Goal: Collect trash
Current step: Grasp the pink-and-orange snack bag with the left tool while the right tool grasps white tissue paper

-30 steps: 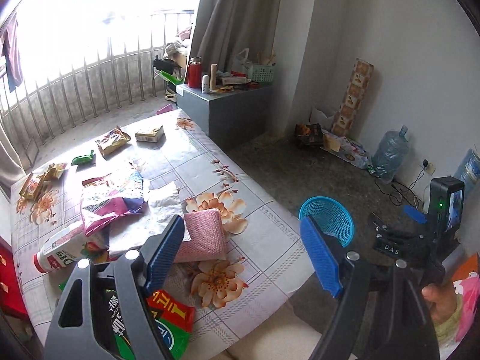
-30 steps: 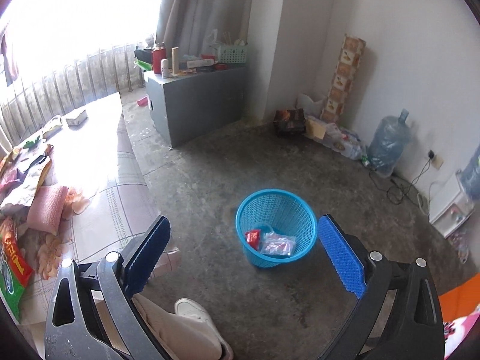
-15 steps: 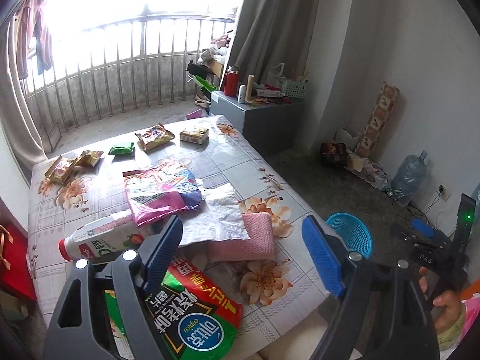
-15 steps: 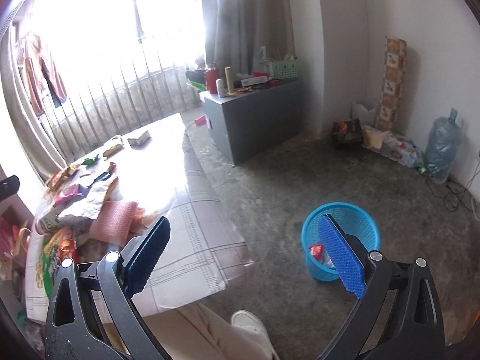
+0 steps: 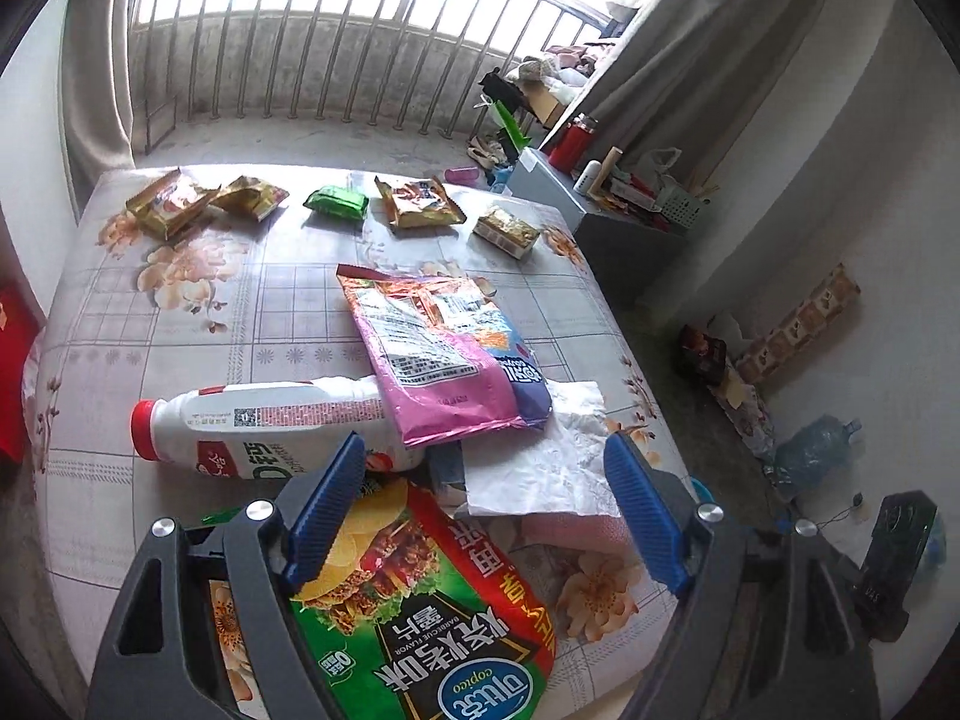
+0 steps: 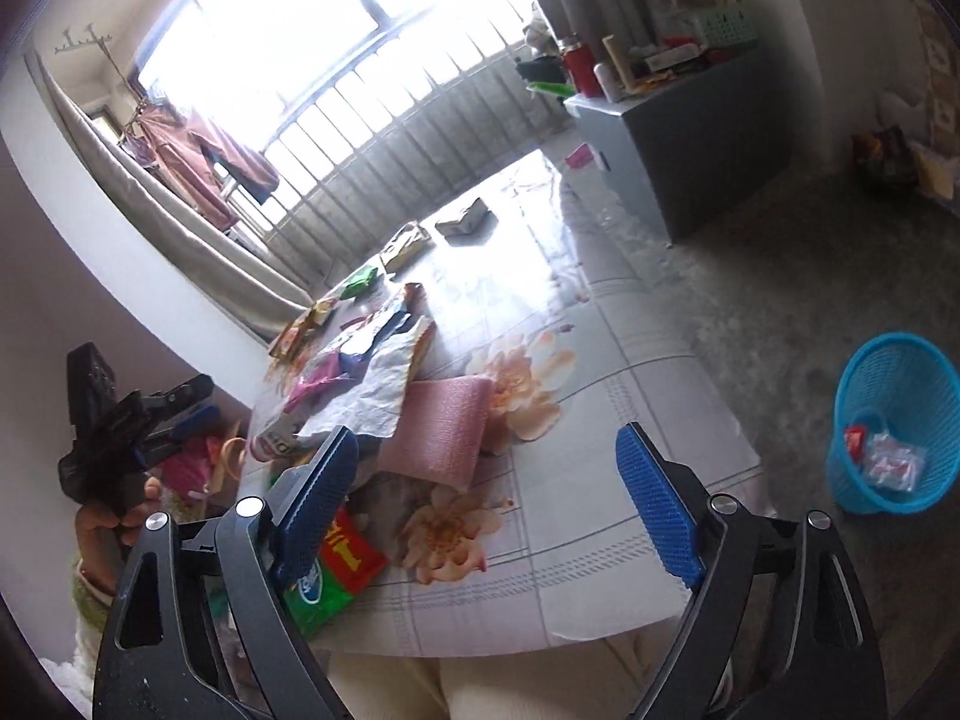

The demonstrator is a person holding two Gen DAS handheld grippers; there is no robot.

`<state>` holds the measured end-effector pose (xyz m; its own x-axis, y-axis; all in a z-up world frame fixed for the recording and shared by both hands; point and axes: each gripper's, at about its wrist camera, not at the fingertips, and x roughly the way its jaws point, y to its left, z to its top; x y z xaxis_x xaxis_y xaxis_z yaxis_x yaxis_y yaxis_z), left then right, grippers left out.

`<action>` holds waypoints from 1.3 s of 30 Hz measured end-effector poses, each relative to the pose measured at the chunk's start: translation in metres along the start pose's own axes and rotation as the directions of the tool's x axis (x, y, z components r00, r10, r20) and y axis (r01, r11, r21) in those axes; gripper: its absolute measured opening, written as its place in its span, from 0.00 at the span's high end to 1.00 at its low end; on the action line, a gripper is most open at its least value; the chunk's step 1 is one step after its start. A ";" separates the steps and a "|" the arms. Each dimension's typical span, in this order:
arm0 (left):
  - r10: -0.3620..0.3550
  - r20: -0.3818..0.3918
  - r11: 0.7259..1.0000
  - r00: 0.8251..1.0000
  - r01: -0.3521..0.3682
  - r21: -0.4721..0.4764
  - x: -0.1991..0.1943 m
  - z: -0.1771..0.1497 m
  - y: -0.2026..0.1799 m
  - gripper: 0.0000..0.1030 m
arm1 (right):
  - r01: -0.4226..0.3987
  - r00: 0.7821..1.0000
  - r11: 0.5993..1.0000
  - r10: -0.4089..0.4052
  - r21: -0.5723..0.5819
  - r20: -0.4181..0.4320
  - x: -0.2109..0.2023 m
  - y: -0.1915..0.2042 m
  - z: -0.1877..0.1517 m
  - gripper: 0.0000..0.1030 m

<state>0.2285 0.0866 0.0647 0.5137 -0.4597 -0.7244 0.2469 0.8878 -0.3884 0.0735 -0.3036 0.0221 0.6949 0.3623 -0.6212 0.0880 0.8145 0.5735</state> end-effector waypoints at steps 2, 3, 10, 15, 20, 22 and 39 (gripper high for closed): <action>-0.035 -0.046 0.996 0.998 0.031 -0.086 0.016 0.016 0.016 0.23 | -0.075 0.996 0.997 0.076 0.024 -0.040 0.011 0.001 0.000 0.27; -0.045 -0.064 0.992 0.997 0.037 -0.119 0.023 0.024 0.023 0.23 | -0.107 0.992 0.994 0.109 0.037 -0.061 0.018 0.001 0.002 0.30; -0.080 -0.187 0.967 0.979 0.031 -0.253 0.086 0.077 0.057 0.26 | -0.189 0.966 0.976 0.203 0.105 -0.157 0.056 -0.001 0.025 0.36; -0.073 -0.250 0.940 0.966 -0.017 -0.341 0.131 0.093 0.083 0.33 | -0.197 0.958 0.970 0.221 0.144 -0.182 0.072 -0.003 0.029 0.38; -0.145 -0.296 0.889 0.944 -0.008 -0.459 0.163 0.091 0.108 0.42 | -0.196 0.950 0.966 0.230 0.169 -0.212 0.080 -0.009 0.022 0.38; -0.182 -0.292 0.871 0.939 0.016 -0.491 0.168 0.089 0.114 0.54 | -0.190 0.949 0.967 0.226 0.172 -0.219 0.081 -0.011 0.019 0.39; -0.357 0.014 0.802 0.934 0.314 -0.508 0.105 0.096 0.118 0.98 | -0.231 0.937 0.956 0.269 0.182 -0.222 0.073 -0.006 0.014 0.39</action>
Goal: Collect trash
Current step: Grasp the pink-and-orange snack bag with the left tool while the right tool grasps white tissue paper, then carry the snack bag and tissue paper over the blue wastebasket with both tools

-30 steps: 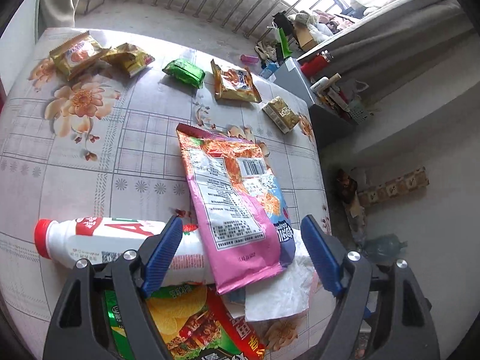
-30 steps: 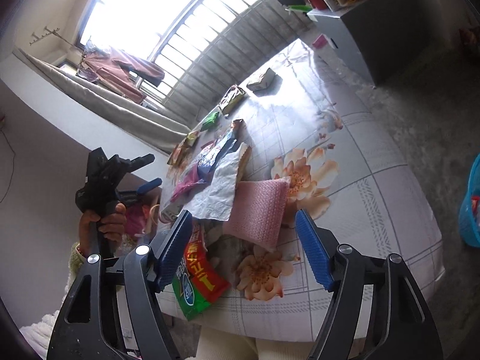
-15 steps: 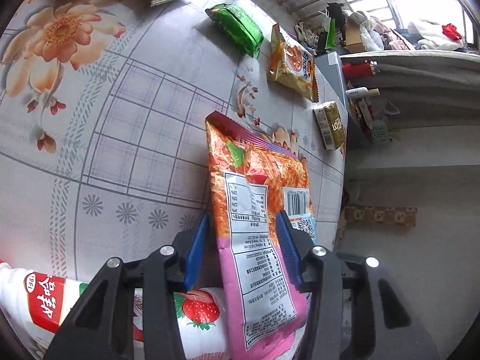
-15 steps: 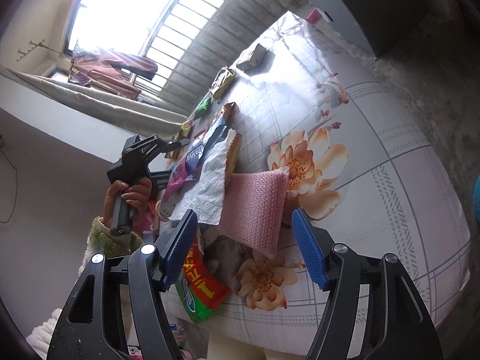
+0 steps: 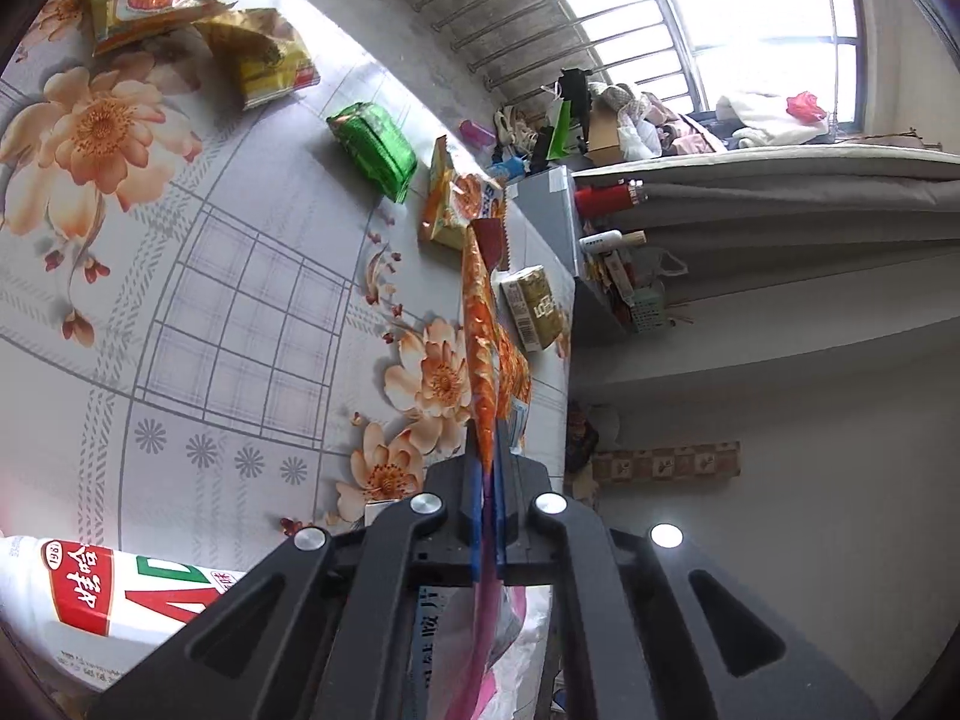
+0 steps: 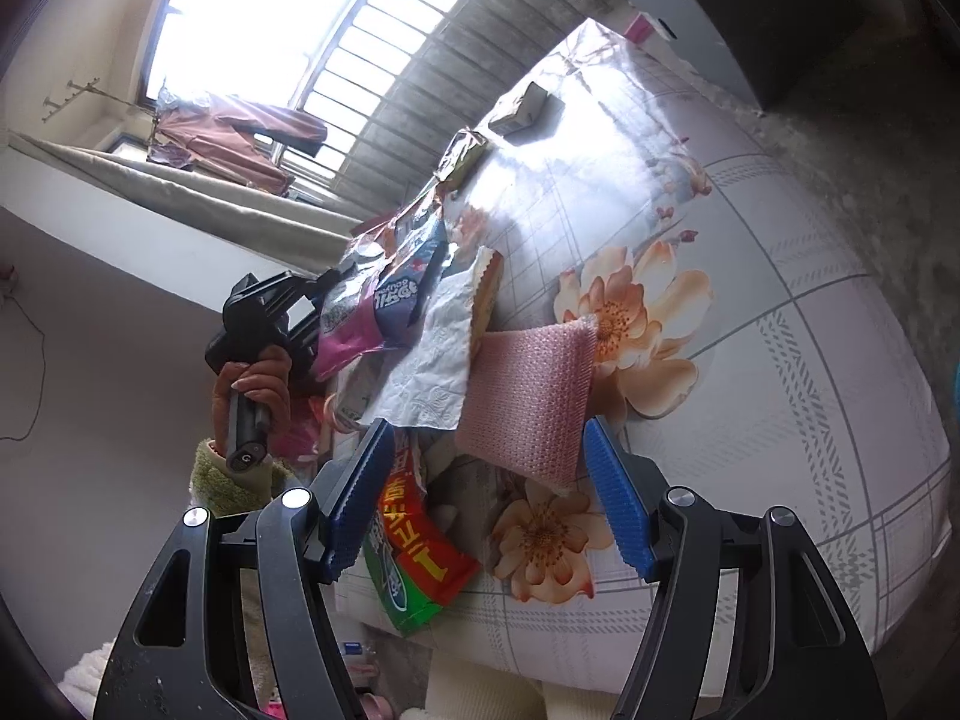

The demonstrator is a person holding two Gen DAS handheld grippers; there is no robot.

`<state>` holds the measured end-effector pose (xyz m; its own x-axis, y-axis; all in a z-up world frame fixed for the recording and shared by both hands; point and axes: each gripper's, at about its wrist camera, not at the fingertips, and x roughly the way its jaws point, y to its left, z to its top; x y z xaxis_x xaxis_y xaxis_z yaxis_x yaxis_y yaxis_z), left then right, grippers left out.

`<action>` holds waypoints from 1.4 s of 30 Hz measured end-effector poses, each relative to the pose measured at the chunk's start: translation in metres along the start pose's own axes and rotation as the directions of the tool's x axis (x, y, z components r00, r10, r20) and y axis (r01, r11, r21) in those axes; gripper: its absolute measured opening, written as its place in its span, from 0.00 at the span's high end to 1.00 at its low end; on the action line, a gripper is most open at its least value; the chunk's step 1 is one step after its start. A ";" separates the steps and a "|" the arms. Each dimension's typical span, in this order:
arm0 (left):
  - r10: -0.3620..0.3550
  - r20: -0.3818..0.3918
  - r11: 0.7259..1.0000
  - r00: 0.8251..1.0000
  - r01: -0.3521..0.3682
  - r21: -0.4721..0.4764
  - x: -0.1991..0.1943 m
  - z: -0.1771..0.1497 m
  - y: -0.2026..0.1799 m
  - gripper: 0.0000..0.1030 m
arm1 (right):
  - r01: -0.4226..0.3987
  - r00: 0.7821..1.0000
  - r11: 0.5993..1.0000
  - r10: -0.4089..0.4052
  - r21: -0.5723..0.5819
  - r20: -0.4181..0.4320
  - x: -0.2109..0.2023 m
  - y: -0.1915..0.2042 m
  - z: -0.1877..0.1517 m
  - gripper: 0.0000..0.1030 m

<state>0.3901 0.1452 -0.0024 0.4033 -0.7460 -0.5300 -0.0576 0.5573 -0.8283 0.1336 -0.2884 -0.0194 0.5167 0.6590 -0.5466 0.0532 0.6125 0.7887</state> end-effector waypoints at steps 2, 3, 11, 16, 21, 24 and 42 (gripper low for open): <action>-0.053 0.048 0.998 0.997 0.052 0.024 -0.016 -0.002 -0.008 0.99 | -0.029 1.000 1.000 0.029 -0.011 -0.008 0.004 0.007 0.007 0.39; -0.079 0.067 0.996 0.995 0.077 0.034 -0.023 -0.004 -0.012 0.99 | -0.036 0.999 0.999 0.036 -0.017 -0.014 0.009 0.010 0.011 0.39; -0.223 0.167 0.973 0.960 0.210 0.092 -0.072 -0.015 -0.028 0.99 | -0.025 0.995 0.999 0.022 -0.027 -0.097 0.059 0.020 0.038 0.47; -0.250 0.170 0.966 0.953 0.233 0.113 -0.086 -0.021 -0.031 0.99 | 0.021 0.988 0.999 -0.025 -0.029 -0.151 0.086 0.017 0.044 0.60; -0.261 0.172 0.962 0.950 0.241 0.126 -0.089 -0.025 -0.031 0.99 | 0.042 0.983 0.999 -0.047 -0.034 -0.177 0.102 0.017 0.046 0.91; -0.266 0.177 0.961 0.948 0.246 0.131 -0.091 -0.026 -0.030 0.99 | 0.034 0.985 0.998 -0.041 -0.046 -0.168 0.100 0.025 0.045 0.99; -0.320 0.145 0.930 0.936 0.281 0.237 -0.105 -0.054 -0.069 0.99 | -0.272 0.946 0.962 0.274 -0.032 0.172 -0.018 0.036 0.023 1.00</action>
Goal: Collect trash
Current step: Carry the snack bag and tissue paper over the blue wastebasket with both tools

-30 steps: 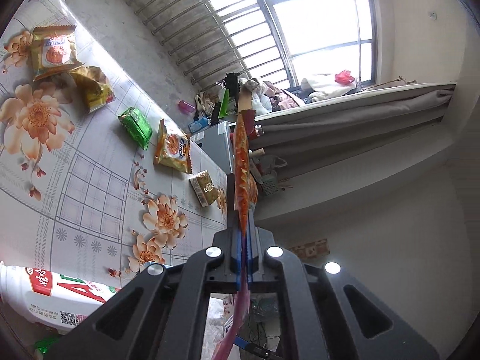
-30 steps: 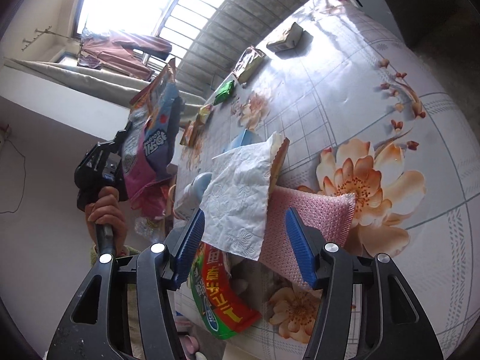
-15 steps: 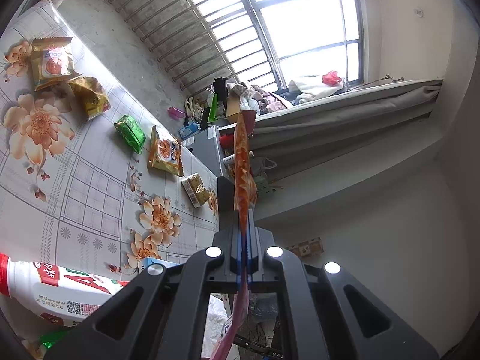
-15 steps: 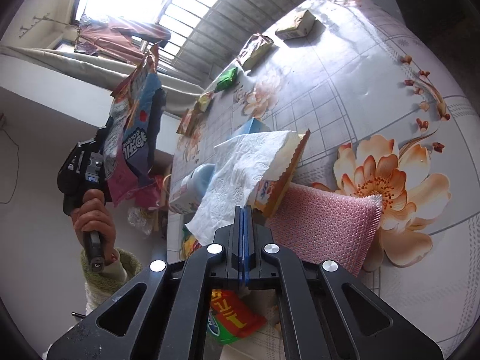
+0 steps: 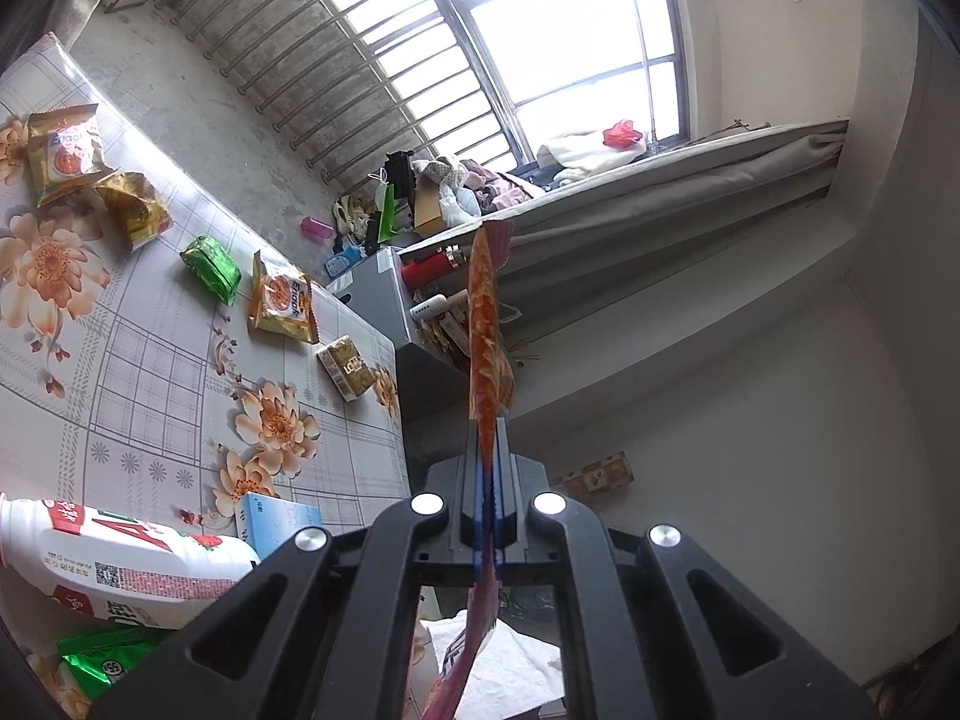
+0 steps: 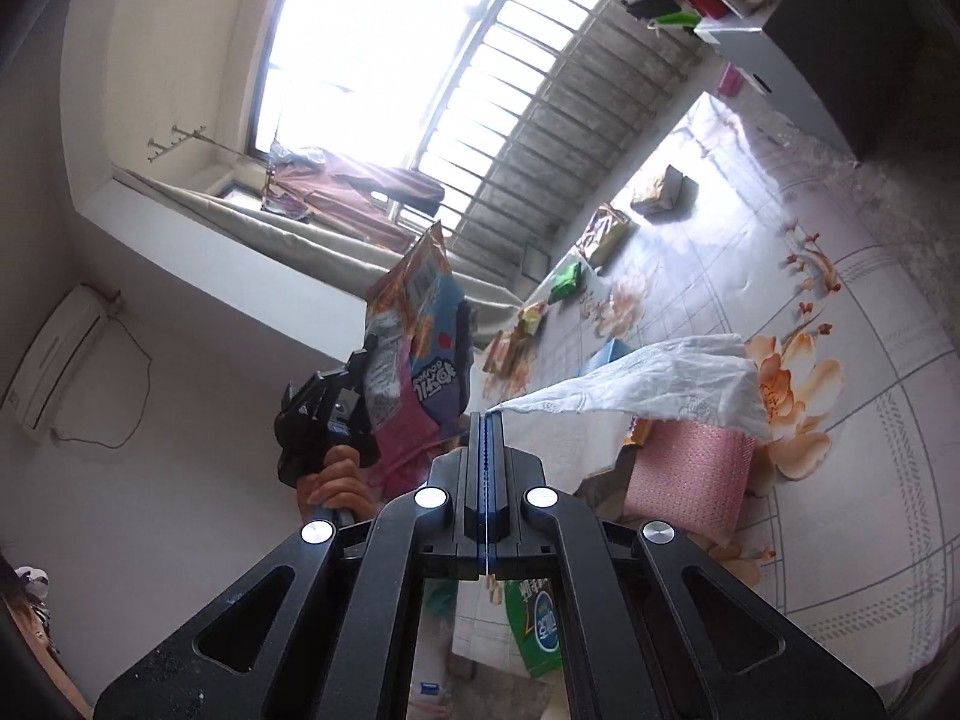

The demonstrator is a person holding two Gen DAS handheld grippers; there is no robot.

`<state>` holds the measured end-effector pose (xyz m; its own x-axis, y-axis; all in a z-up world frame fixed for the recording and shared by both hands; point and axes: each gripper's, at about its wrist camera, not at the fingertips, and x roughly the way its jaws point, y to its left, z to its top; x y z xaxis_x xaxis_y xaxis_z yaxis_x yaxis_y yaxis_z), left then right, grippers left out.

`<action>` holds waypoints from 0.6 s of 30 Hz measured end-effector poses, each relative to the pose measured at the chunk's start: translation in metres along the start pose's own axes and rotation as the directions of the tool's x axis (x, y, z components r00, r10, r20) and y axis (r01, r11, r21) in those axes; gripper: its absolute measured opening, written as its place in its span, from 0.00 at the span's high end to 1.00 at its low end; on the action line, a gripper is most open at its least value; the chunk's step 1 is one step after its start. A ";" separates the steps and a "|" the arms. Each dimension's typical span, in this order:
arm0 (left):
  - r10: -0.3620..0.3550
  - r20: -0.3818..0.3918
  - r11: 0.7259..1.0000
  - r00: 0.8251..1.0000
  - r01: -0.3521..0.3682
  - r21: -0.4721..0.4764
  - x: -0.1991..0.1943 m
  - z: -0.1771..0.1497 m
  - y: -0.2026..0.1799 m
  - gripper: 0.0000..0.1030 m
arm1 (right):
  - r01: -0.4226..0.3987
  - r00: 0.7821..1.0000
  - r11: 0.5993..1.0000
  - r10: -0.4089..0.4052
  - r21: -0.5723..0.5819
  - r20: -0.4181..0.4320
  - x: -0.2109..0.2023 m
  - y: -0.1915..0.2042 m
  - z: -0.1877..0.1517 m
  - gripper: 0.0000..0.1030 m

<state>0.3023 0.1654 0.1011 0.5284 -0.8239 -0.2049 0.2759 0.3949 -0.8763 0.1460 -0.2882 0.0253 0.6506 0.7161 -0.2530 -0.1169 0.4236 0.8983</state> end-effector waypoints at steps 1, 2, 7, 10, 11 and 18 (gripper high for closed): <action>-0.008 -0.011 1.000 1.000 0.008 0.008 0.004 -0.004 -0.005 0.99 | -0.002 1.000 1.000 0.001 0.008 0.028 -0.010 -0.002 -0.001 1.00; -0.015 -0.023 1.000 1.000 0.015 0.020 0.009 -0.008 -0.011 0.99 | -0.002 0.998 1.000 0.001 0.015 0.057 -0.019 -0.005 -0.002 1.00; -0.037 -0.093 0.996 0.995 0.044 0.081 0.039 -0.030 -0.043 0.99 | 0.005 0.981 0.998 -0.016 0.055 0.192 -0.070 -0.021 -0.009 1.00; -0.052 -0.133 0.992 0.990 0.066 0.105 0.060 -0.046 -0.063 0.99 | 0.024 0.965 0.998 -0.040 0.066 0.257 -0.099 -0.029 -0.012 1.00; -0.056 -0.146 0.991 0.988 0.073 0.116 0.067 -0.052 -0.070 0.99 | 0.030 0.959 0.997 -0.048 0.068 0.278 -0.108 -0.031 -0.013 1.00; -0.060 -0.257 0.979 0.965 0.106 0.171 0.122 -0.100 -0.106 0.99 | 0.053 0.912 0.993 -0.092 0.106 0.399 -0.160 -0.050 -0.021 1.00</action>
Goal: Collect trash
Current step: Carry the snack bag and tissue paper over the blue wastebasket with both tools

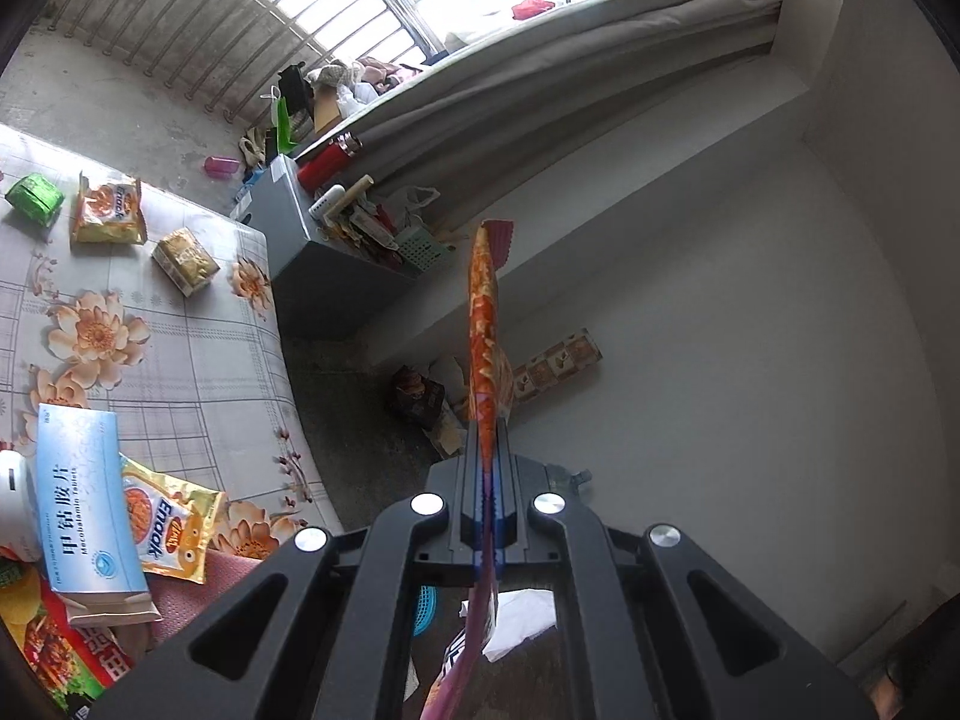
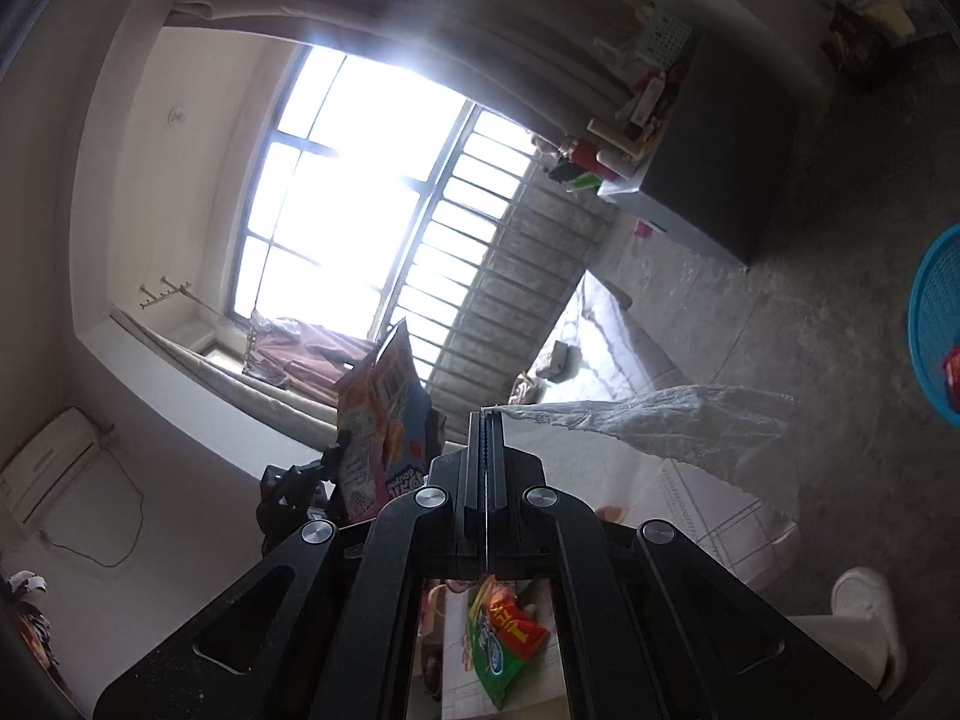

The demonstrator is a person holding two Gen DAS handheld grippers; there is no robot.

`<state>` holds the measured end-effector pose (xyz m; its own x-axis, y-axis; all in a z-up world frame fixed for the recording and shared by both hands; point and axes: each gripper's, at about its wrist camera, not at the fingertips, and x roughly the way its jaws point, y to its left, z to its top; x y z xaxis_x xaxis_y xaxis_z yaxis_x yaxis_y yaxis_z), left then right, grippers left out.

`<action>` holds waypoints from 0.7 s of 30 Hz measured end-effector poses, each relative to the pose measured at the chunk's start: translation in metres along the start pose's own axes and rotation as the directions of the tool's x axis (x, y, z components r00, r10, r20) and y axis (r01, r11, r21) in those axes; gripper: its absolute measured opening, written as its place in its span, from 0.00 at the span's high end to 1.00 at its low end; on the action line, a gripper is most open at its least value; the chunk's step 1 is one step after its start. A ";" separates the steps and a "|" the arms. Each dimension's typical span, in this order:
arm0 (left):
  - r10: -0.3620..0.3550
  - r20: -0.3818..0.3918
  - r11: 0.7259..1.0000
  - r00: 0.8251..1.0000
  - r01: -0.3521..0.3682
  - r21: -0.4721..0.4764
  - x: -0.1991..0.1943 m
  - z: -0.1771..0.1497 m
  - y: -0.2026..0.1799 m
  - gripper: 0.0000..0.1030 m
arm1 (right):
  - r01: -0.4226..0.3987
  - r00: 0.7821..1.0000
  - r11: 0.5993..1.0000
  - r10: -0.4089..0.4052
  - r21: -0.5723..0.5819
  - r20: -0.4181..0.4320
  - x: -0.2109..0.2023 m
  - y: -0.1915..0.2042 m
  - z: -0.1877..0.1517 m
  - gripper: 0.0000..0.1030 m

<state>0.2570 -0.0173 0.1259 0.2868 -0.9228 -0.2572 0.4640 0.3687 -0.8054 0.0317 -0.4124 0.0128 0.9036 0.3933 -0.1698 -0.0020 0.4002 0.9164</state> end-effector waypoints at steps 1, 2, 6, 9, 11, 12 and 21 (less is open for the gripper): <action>-0.004 -0.015 1.000 1.000 0.004 0.002 0.010 -0.004 -0.004 0.99 | 0.003 1.000 1.000 -0.003 0.007 0.015 -0.006 -0.004 0.001 1.00; -0.008 -0.029 1.000 1.000 0.008 0.003 0.019 -0.007 -0.007 0.99 | 0.008 0.999 1.000 -0.008 0.011 0.031 -0.010 -0.007 0.003 1.00; -0.013 -0.083 1.000 0.996 0.014 0.013 0.054 -0.021 -0.020 0.99 | 0.025 0.996 0.999 -0.027 0.025 0.084 -0.029 -0.017 0.008 1.00; -0.004 -0.123 0.999 0.992 0.009 0.037 0.082 -0.033 -0.031 0.99 | 0.042 0.992 0.999 -0.046 0.035 0.119 -0.040 -0.024 0.012 1.00; -0.001 -0.147 0.999 0.989 0.009 0.052 0.098 -0.040 -0.037 0.99 | 0.046 0.989 0.998 -0.051 0.045 0.136 -0.050 -0.029 0.014 1.00; 0.000 -0.158 0.998 0.987 0.009 0.057 0.105 -0.043 -0.040 0.99 | 0.049 0.988 0.998 -0.056 0.051 0.144 -0.053 -0.033 0.015 1.00; 0.036 -0.251 0.989 0.967 0.002 0.149 0.167 -0.076 -0.066 0.99 | 0.074 0.976 0.992 -0.093 0.104 0.194 -0.085 -0.062 0.020 1.00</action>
<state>0.2108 -0.2047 0.0956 0.0838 -0.9076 -0.4114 0.5841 0.3792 -0.7176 -0.0370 -0.4870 -0.0221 0.9658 0.1857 -0.1809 0.1095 0.3403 0.9339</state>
